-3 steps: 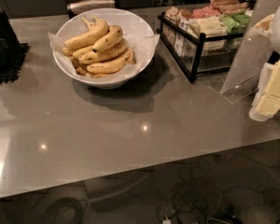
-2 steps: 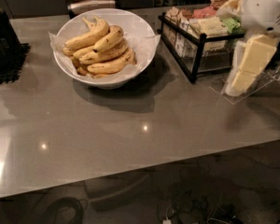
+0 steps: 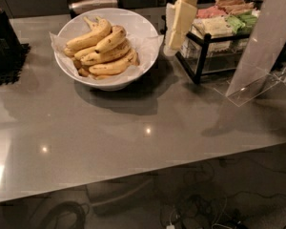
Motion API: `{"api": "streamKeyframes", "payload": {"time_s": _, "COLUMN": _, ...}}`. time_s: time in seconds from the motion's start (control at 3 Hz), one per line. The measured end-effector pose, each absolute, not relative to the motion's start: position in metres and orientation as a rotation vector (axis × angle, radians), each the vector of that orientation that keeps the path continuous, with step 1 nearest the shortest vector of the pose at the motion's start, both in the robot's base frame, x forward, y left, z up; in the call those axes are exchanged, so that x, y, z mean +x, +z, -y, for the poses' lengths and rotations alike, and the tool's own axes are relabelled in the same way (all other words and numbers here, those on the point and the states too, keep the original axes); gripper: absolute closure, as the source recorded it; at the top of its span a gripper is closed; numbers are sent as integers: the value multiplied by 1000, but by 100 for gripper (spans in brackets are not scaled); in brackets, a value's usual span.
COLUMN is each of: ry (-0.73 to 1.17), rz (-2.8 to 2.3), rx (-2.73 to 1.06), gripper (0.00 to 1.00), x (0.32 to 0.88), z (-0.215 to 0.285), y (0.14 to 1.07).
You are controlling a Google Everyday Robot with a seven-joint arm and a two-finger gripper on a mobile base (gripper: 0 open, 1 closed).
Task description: Pick banana from white bowl
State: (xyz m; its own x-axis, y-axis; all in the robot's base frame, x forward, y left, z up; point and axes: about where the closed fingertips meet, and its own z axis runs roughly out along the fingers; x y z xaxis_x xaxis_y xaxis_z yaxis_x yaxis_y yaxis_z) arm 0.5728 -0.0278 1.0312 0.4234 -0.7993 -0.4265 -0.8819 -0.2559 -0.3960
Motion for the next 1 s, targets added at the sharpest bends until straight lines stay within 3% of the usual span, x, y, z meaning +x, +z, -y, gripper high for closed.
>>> {"api": "streamKeyframes", "payload": {"time_s": 0.33, "ry": 160, "rz": -1359, "rx": -2063, "gripper": 0, "x": 582, "z": 15, "y": 1055}}
{"api": "streamKeyframes", "payload": {"time_s": 1.0, "ry": 208, "rz": -1392, "rx": -2039, "gripper": 0, "x": 600, "z": 28, "y": 1017}}
